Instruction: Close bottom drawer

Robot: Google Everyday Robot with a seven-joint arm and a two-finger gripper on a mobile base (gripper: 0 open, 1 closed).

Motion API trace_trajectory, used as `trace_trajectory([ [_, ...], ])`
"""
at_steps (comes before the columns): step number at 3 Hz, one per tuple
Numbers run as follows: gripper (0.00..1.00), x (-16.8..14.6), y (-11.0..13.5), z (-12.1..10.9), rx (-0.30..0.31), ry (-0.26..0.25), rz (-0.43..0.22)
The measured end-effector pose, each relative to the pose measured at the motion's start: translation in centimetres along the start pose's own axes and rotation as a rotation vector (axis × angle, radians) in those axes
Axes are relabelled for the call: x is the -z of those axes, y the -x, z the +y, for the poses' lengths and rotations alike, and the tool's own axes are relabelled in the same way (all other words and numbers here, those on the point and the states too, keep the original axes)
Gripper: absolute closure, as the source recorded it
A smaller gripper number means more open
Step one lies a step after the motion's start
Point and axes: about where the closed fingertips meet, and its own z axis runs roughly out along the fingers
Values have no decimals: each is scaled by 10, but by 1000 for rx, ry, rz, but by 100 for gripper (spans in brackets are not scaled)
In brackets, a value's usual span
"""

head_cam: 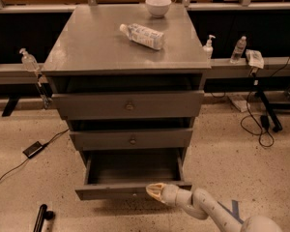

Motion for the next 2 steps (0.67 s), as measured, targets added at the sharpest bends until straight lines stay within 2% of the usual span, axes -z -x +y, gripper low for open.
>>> trace_trajectory([
  [1,100,-15,-9,6,-12,7,-36],
  [2,100,-14,-18,27,-12,16,-59],
])
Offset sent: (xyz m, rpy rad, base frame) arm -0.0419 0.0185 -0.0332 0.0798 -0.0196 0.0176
